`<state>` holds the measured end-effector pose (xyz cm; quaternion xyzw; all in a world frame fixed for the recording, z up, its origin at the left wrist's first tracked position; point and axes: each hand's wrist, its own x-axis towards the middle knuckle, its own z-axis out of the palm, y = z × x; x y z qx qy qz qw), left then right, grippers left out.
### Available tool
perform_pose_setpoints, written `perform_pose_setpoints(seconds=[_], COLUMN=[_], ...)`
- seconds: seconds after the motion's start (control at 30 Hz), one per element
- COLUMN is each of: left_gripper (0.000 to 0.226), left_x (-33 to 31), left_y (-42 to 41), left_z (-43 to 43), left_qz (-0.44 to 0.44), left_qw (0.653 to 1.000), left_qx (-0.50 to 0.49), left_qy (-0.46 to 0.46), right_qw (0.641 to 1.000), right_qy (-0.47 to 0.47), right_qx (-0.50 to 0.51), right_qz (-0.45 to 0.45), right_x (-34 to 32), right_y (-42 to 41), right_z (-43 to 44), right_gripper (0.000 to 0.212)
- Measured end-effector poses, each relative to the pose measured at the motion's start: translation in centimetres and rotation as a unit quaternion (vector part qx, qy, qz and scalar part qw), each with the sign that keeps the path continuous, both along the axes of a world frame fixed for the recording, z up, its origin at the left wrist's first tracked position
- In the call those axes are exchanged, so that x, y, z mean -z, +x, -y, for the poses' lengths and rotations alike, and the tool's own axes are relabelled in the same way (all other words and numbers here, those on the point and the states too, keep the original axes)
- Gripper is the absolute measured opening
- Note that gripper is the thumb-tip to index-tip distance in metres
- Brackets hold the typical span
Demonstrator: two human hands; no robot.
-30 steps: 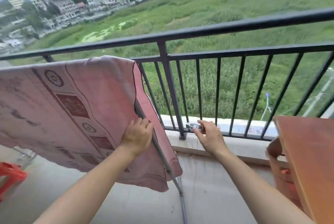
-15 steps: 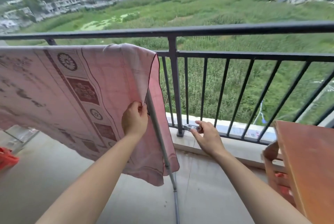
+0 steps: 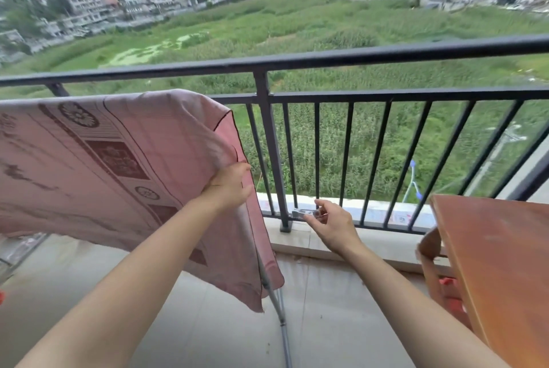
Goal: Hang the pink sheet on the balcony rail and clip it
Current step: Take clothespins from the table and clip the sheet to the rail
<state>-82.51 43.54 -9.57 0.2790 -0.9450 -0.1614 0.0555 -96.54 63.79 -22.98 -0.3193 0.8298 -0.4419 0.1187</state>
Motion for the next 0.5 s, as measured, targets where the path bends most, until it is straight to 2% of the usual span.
perform_pose_setpoints(seconds=[0.07, 0.13, 0.2, 0.27, 0.3, 0.33, 0.4, 0.43, 0.5], left_gripper=[0.037, 0.026, 0.028, 0.048, 0.064, 0.081, 0.104, 0.107, 0.100], left_x=[-0.2, -1.0, -2.2, -3.3, -3.8, -4.2, -4.7, -4.9, -5.2], left_y=[0.0, -0.1, -0.6, -1.4, -1.7, -2.1, -2.8, -3.0, -3.3], left_z=[0.2, 0.5, 1.0, 1.5, 1.6, 1.9, 1.8, 1.6, 0.9], left_qz=[0.080, 0.128, 0.145, 0.155, 0.188, 0.232, 0.311, 0.345, 0.404], left_qw=[0.986, 0.943, 0.852, 0.759, 0.733, 0.721, 0.723, 0.730, 0.736], left_qx=[0.099, 0.206, 0.301, 0.346, 0.342, 0.322, 0.266, 0.248, 0.235], left_qy=[-0.105, -0.227, -0.404, -0.530, -0.557, -0.569, -0.556, -0.535, -0.490], right_qw=[1.000, 1.000, 1.000, 1.000, 1.000, 1.000, 1.000, 1.000, 1.000], right_qy=[-0.004, -0.005, -0.006, -0.006, -0.007, -0.008, -0.012, -0.014, -0.013], right_qx=[-0.001, -0.002, 0.000, 0.006, 0.009, 0.010, 0.012, 0.012, 0.006], right_qz=[0.006, 0.004, 0.002, -0.005, -0.009, -0.011, -0.012, -0.013, -0.015], right_x=[0.0, 0.0, -0.1, -0.4, -0.6, -0.7, -0.8, -0.8, -0.8], right_y=[0.0, -0.2, -0.3, -0.4, -0.5, -0.4, -0.3, -0.2, -0.1], right_z=[0.1, 0.3, 0.5, 0.7, 0.8, 0.9, 1.1, 1.2, 1.3], right_gripper=[0.056, 0.055, 0.054, 0.053, 0.052, 0.052, 0.053, 0.053, 0.054])
